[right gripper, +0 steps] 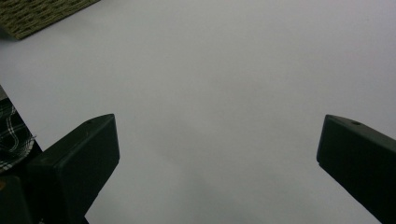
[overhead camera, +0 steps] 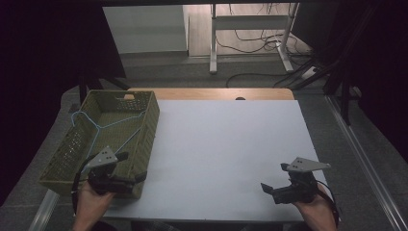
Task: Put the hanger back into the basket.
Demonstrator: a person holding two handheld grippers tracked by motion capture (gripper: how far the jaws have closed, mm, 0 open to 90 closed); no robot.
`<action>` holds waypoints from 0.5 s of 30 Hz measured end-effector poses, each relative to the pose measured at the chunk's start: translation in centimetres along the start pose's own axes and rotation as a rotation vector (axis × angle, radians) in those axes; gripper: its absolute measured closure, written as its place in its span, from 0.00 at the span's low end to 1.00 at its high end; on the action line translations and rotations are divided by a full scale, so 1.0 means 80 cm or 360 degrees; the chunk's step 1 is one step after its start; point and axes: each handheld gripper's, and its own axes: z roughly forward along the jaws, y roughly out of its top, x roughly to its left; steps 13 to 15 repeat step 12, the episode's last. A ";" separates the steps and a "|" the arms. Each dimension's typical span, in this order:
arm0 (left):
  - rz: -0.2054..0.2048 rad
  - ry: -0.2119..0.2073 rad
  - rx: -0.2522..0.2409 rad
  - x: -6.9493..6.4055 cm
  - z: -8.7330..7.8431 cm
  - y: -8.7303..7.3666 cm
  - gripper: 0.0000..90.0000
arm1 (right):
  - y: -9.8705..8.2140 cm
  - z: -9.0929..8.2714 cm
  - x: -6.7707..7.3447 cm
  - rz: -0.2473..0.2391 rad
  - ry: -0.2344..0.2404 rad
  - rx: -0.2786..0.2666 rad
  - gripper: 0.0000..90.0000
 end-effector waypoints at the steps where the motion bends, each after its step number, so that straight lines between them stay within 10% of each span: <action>1: 0.0002 0.0008 0.0008 0.000 0.001 -0.002 0.02 | -0.001 0.001 0.000 0.0003 -0.0001 -0.0003 0.00; 15: 0.0024 0.0085 0.0060 0.003 0.011 -0.015 0.02 | -0.010 0.012 0.000 -0.0018 -0.0007 0.0067 0.00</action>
